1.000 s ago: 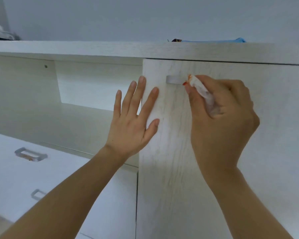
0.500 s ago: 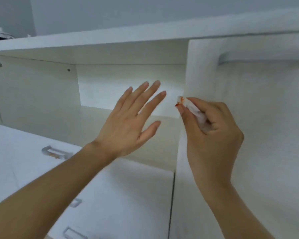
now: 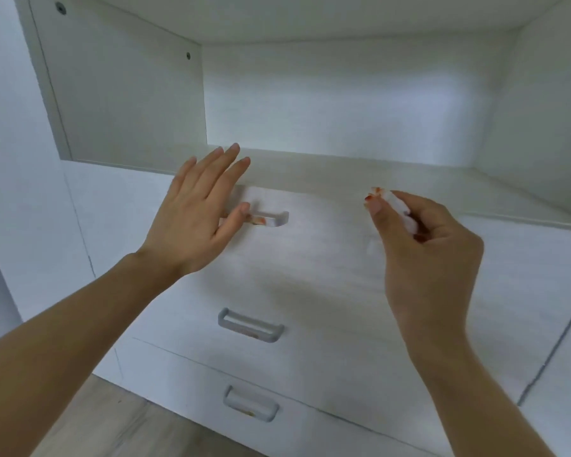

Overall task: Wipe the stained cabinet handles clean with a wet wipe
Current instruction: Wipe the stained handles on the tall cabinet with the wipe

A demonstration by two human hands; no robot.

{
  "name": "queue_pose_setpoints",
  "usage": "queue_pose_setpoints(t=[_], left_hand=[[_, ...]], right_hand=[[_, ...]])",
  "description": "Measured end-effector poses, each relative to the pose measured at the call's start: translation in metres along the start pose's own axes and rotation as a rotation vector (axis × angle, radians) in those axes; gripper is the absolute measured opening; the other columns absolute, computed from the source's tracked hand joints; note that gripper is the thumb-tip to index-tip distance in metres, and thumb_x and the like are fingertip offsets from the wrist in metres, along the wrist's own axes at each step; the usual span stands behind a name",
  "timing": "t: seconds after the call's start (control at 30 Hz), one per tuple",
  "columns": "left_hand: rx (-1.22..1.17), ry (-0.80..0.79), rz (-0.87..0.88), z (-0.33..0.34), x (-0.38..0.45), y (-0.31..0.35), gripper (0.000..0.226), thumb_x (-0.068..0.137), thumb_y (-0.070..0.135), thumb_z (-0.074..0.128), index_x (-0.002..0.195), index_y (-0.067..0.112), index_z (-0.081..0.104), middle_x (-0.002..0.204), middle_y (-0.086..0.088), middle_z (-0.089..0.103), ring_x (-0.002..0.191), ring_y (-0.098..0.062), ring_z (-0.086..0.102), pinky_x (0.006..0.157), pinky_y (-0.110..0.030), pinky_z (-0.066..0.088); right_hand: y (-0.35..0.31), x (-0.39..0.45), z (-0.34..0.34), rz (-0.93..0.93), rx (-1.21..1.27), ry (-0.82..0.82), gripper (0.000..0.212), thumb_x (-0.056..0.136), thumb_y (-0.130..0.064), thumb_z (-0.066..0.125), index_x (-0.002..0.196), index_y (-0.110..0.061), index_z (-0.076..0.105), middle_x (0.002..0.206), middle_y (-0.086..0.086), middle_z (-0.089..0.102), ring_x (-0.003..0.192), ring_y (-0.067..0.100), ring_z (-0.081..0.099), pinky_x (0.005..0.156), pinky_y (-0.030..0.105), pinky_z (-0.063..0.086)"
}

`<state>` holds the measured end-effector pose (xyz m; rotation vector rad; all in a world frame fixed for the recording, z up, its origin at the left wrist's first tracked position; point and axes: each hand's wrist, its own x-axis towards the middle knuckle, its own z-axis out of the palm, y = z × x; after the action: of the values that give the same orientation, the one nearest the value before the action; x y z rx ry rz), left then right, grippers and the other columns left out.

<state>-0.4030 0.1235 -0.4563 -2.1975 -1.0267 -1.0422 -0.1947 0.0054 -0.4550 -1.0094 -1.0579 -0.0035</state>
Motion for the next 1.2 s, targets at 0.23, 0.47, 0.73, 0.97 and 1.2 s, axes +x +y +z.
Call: queue_pose_setpoints(t=[0.23,0.47,0.73,0.97,1.2], left_hand=[[-0.101,0.111,-0.021,0.039,-0.02,-0.072,0.058,0.097,0.04,0.026,0.143,0.008,0.039,0.152,-0.01,0.031,0.141,-0.025,0.023,0.115,-0.043,0.011],[-0.15,0.284,0.198,0.069,-0.001,-0.103,0.05,0.1,0.037,0.024,0.134,0.006,0.044,0.143,-0.017,0.043,0.136,-0.031,0.032,0.113,-0.05,0.01],[-0.015,0.478,0.207,0.09,0.0,-0.103,0.053,0.099,0.039,0.026,0.135,0.002,0.043,0.142,-0.021,0.042,0.135,-0.033,0.033,0.112,-0.05,0.014],[-0.051,0.433,0.112,0.084,-0.011,-0.088,0.055,0.099,0.034,0.032,0.137,-0.004,0.039,0.143,-0.023,0.04,0.136,-0.034,0.029,0.113,-0.049,0.015],[-0.131,0.461,-0.012,0.098,-0.02,-0.063,0.058,0.097,0.028,0.035,0.144,-0.004,0.025,0.15,-0.023,0.026,0.14,-0.036,0.015,0.116,-0.047,0.006]], right_hand=[[0.007,-0.033,0.065,0.064,-0.044,0.006,0.011,0.083,-0.028,0.07,0.087,-0.039,0.068,0.089,-0.016,0.07,0.084,-0.001,0.066,0.072,0.01,0.05],[0.009,-0.03,0.102,0.1,-0.131,0.111,0.011,0.083,-0.026,0.069,0.084,-0.037,0.071,0.092,-0.01,0.071,0.085,0.002,0.066,0.075,0.017,0.051],[0.023,-0.03,0.087,0.097,-0.099,0.108,0.009,0.083,-0.027,0.07,0.09,-0.031,0.072,0.092,-0.011,0.072,0.088,0.0,0.066,0.077,0.013,0.05],[0.026,-0.029,0.09,0.066,-0.061,0.132,0.012,0.083,-0.027,0.069,0.089,-0.037,0.069,0.094,-0.01,0.068,0.086,0.002,0.064,0.075,0.012,0.048],[0.034,-0.044,0.111,0.002,-0.035,0.144,0.011,0.088,-0.018,0.065,0.094,-0.025,0.072,0.085,-0.01,0.063,0.078,-0.005,0.057,0.075,0.007,0.043]])
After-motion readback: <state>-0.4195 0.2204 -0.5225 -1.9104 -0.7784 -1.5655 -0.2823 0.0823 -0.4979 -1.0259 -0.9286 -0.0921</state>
